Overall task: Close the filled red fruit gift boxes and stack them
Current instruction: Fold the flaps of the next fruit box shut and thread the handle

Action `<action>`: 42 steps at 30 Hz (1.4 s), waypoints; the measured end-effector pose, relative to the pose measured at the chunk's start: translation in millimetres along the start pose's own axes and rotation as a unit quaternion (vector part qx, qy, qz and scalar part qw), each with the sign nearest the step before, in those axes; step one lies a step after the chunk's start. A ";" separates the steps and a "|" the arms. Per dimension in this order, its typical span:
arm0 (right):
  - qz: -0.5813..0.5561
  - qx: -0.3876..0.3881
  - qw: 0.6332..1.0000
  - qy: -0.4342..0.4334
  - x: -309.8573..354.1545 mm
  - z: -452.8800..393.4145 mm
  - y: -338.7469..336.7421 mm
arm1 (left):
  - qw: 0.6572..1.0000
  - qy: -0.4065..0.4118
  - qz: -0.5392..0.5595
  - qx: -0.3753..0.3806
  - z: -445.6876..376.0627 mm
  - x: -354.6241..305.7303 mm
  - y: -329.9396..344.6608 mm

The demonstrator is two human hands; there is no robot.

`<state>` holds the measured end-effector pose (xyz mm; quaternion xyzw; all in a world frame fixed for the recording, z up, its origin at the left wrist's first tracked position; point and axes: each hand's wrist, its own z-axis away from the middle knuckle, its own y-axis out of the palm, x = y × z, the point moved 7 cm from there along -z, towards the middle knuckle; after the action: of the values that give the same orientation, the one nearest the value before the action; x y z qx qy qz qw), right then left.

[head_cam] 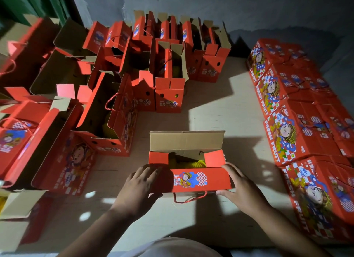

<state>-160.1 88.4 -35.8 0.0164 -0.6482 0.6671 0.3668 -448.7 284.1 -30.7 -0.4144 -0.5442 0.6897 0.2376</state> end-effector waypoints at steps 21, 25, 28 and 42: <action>-0.034 0.017 0.999 0.013 -10.9 14.7 31.2 | 0.999 -0.033 0.037 0.002 24.9 -4.4 30.5; -0.133 0.021 0.989 0.054 -12.7 7.3 29.3 | 0.965 -0.067 0.240 -0.082 21.6 7.5 15.5; -0.183 0.002 0.979 0.086 -14.1 -4.4 27.8 | 0.944 -0.095 0.280 -0.147 8.7 21.8 6.0; -0.346 0.078 0.917 0.181 -14.3 -55.7 11.5 | 0.734 -0.174 0.653 0.067 -41.5 49.3 28.7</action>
<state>-130.2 131.8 -61.6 0.1473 -0.4702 0.5388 0.6833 -437.5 337.0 -76.0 -0.5233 -0.1246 0.7701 -0.3429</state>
